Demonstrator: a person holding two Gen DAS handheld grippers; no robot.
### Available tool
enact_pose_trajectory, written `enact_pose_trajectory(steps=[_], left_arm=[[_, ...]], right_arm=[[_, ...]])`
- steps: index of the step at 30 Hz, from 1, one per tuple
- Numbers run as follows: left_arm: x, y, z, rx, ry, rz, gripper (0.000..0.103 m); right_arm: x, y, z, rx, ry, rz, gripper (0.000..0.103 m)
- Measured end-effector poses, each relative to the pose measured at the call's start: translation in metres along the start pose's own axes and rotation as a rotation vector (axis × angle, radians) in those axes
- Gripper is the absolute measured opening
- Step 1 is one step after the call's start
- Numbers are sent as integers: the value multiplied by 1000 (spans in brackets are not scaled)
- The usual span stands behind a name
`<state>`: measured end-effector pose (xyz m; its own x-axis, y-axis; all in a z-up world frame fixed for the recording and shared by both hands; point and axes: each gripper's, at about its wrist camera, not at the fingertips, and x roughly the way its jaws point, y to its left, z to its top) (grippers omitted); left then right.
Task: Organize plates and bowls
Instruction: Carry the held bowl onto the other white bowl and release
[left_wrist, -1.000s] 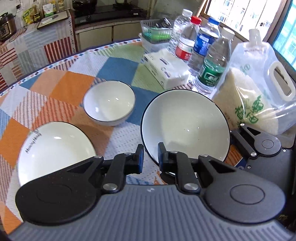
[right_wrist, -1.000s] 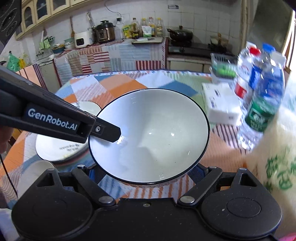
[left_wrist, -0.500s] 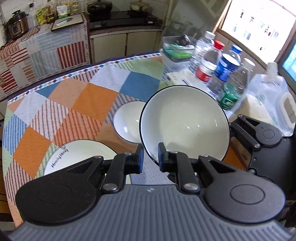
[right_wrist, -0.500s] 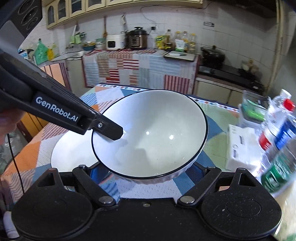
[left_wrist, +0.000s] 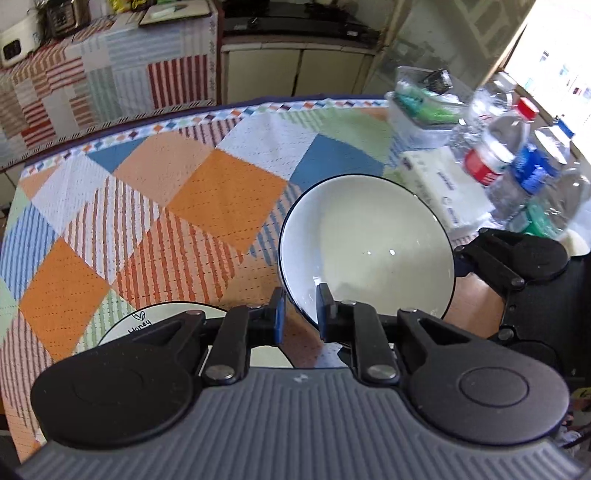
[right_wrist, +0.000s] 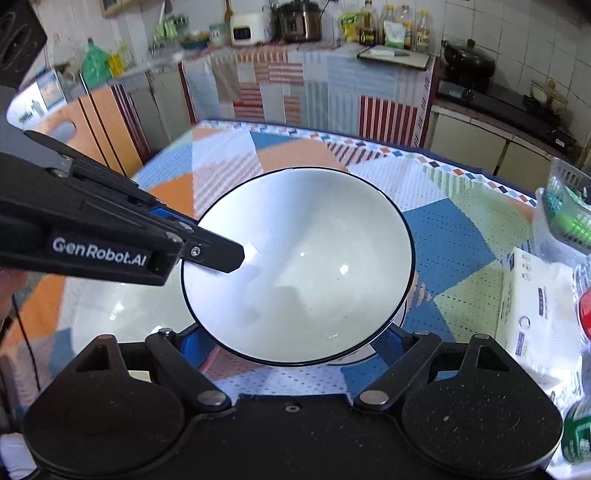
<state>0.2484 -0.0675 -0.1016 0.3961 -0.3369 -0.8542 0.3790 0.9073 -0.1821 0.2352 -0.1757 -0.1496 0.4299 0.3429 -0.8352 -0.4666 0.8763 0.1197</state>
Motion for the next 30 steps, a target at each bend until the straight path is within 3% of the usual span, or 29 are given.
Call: enact_pose_trajectory(steps=[5,15,24,30], left_arm=[[27,10,0,-46,31,-5,15],[55,12,18,-15,105,-15,16],[61,5,13,-13,93,-3,18],[60,-2,12,21,61,48,16]], right_arm=[[24,-7,6,-18,64,-21,90],[42,-18,11,35,116,-34,90],[41,-22,12,19,188,-72,92],[37,-18,6,30,142,-105,93]])
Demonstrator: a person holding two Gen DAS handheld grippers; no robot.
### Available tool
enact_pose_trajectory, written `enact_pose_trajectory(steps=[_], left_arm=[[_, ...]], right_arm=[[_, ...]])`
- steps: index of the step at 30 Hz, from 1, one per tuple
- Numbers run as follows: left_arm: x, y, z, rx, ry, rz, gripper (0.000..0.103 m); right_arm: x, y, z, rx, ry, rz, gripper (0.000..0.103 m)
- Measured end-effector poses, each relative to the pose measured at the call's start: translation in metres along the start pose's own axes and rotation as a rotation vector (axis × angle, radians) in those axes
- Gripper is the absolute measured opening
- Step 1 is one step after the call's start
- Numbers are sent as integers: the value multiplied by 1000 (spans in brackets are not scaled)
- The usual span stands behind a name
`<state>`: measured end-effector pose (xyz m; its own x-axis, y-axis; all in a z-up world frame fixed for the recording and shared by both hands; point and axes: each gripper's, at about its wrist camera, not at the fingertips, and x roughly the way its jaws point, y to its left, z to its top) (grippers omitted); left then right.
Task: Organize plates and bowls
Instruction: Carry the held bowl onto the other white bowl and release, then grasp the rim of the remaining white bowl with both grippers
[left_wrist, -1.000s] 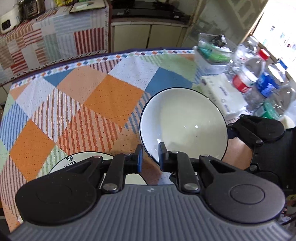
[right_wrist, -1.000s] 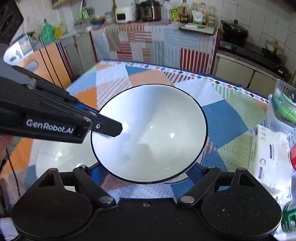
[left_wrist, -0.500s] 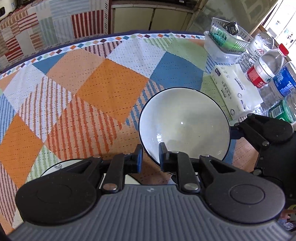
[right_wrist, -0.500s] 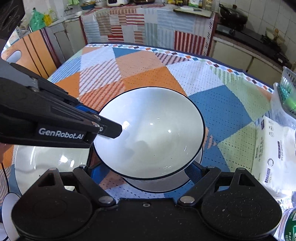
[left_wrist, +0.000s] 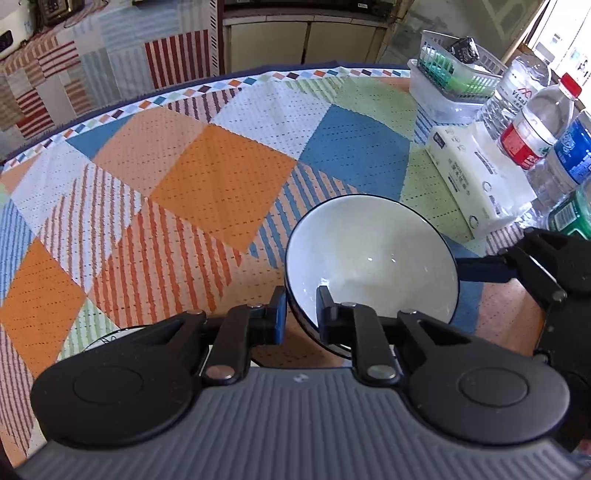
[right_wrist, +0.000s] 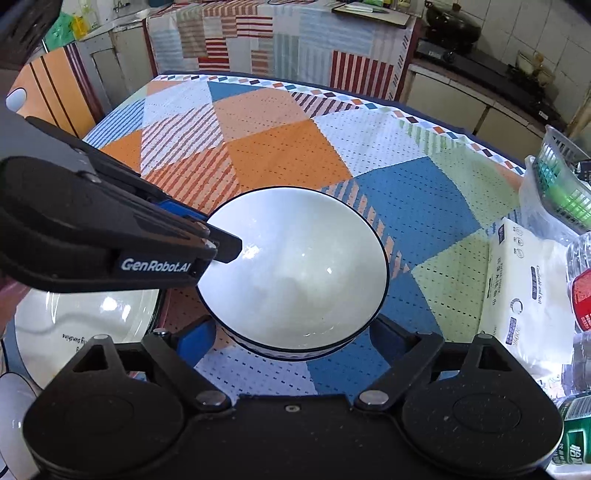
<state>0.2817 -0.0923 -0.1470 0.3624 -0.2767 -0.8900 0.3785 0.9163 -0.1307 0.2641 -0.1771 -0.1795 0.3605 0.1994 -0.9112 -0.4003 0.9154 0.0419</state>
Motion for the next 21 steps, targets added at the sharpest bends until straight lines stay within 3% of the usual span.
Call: enact_pose_trajectory(steps=[7,13,21], left_arm=[[-38,9,0,-67,-64,-6,20],[-95,4,-8,-6,-73,-20,20],[-162,10,-50,41,-27,-32,23]], right_arm=[[-24,0,-16,70,-60,8,93],[-61,17,-31,62,-107,-3,93],[-118,45,-59,209,-192,48,93]])
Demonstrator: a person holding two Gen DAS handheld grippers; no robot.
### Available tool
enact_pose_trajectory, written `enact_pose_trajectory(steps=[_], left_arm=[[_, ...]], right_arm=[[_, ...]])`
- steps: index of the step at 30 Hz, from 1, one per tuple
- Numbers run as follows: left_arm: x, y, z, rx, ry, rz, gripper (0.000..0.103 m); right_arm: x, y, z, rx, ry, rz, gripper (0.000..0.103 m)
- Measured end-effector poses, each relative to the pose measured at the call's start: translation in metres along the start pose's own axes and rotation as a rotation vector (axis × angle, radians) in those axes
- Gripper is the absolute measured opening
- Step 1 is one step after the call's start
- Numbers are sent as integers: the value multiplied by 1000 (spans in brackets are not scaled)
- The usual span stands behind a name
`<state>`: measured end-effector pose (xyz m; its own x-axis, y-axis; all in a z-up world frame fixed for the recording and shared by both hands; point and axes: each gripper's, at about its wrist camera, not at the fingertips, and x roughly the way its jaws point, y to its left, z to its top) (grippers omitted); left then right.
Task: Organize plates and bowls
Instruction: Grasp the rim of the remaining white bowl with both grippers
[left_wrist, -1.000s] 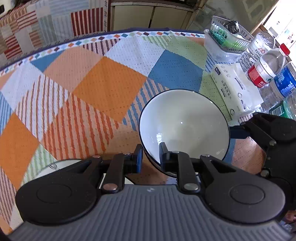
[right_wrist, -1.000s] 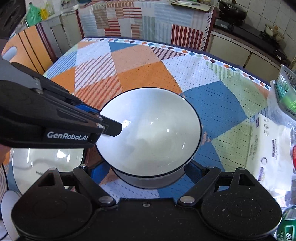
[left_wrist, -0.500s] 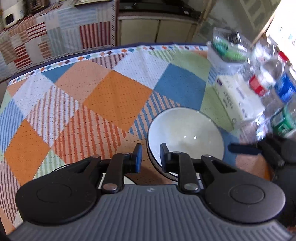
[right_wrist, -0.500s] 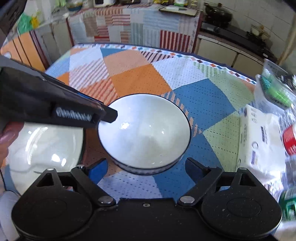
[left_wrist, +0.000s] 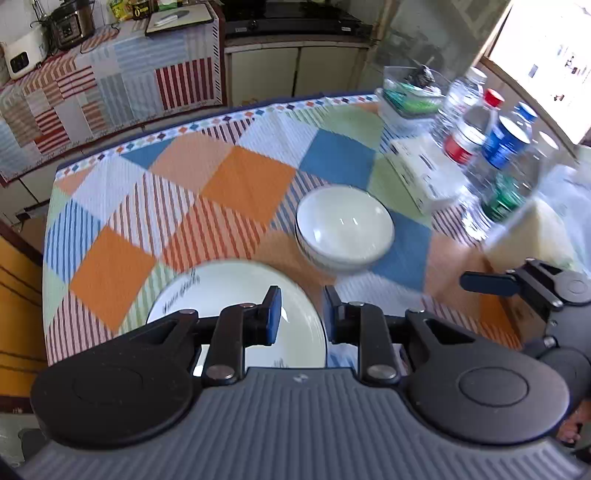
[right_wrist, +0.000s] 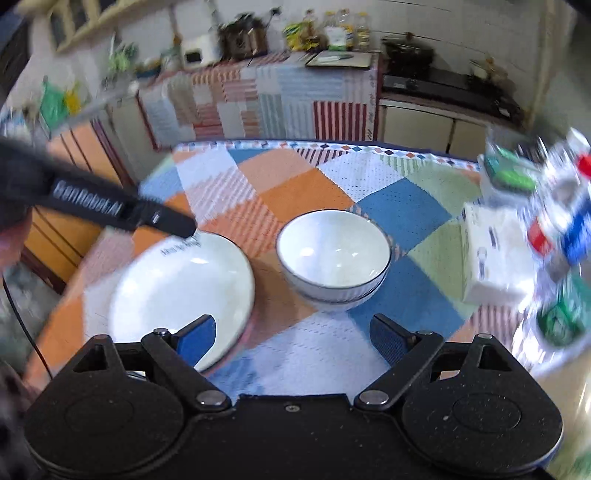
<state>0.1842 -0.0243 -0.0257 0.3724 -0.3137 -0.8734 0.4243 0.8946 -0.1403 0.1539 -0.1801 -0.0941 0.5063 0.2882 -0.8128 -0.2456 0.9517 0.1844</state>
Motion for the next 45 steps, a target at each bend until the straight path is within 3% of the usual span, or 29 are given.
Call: enact_pose_trajectory(steps=[3,9,18,24,28,45], left_arm=[[-21,-1,-20,16,14,10,24],[-53,-3,-54,42,53,28,31],[-78,-8,-93,84,94,30,44],[-73,-3,-116,93,137,26,53],[-65,4,-131,67,165,27,65],[5,21,-161,74,252,77,75]], right_arm=[[-12,9,-13,62,9,36,93],[-38,36,-29,19,63,43,93],[-58,63,-53,23,147,134,93],[-44,88,-75,-26,207,168,93],[-32,100,-88,-49,240,200,93],[35,117,-132,-181,311,176,93]])
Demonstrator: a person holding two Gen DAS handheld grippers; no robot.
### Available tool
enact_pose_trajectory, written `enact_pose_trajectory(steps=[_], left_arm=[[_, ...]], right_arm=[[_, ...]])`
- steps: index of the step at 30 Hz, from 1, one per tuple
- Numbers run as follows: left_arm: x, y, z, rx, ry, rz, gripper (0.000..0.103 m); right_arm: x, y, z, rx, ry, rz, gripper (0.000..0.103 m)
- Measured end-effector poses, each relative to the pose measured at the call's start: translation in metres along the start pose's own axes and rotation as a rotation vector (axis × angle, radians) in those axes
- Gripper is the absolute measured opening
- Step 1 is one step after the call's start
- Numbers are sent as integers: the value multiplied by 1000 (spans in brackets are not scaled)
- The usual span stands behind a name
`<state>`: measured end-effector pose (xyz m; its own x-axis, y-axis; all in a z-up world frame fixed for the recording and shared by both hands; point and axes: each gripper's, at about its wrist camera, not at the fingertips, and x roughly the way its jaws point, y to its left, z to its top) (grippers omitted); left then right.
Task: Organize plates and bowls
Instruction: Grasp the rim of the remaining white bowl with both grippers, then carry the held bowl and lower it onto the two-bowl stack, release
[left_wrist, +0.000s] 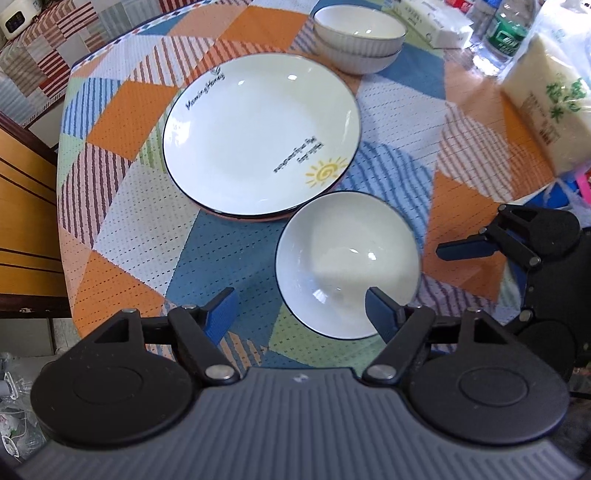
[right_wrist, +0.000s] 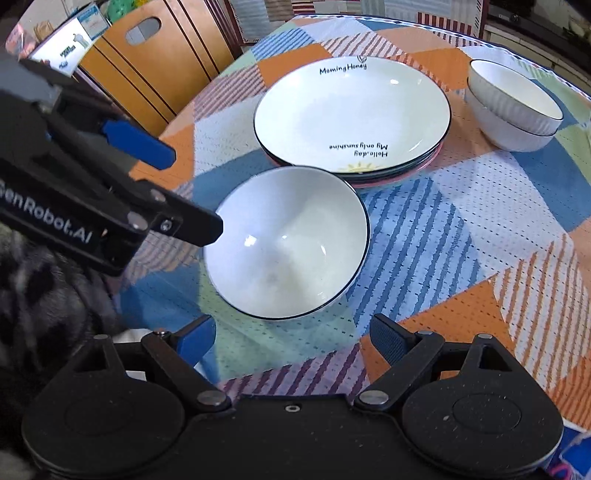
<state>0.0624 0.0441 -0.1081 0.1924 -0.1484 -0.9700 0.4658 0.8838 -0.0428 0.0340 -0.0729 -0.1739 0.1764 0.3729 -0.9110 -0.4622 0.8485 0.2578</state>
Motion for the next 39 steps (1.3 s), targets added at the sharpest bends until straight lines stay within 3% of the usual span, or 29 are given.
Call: enact_pose_trajectory(steps=[9,12,14,17,20,32,39], left_arm=[[38,15,-1,-54,-11,-19,75],[46,17,-1,-65,-25,-36,70],[51,16,-1,-66,-25,-26,40],[56,16,0,-85,-27,-40,20],[61,14,0,-86,-36,-13,13],[46,0,-6,-58,-34,53,12],[0,-10,-2,-49,-115,39,12]], right_arm=[[31,-2,-8,-63,-63,-7,93],[38,-2,-8,-81,-82,12,93],[42,-2,-6,-89,-94,30,93],[47,-3,-7,-103,-121,54,93],[51,-6,-9,-142,-161,71,96],[36,-3,-14,-139,-200,94,95],[-1,-4,-9,-102,-221,112,95]])
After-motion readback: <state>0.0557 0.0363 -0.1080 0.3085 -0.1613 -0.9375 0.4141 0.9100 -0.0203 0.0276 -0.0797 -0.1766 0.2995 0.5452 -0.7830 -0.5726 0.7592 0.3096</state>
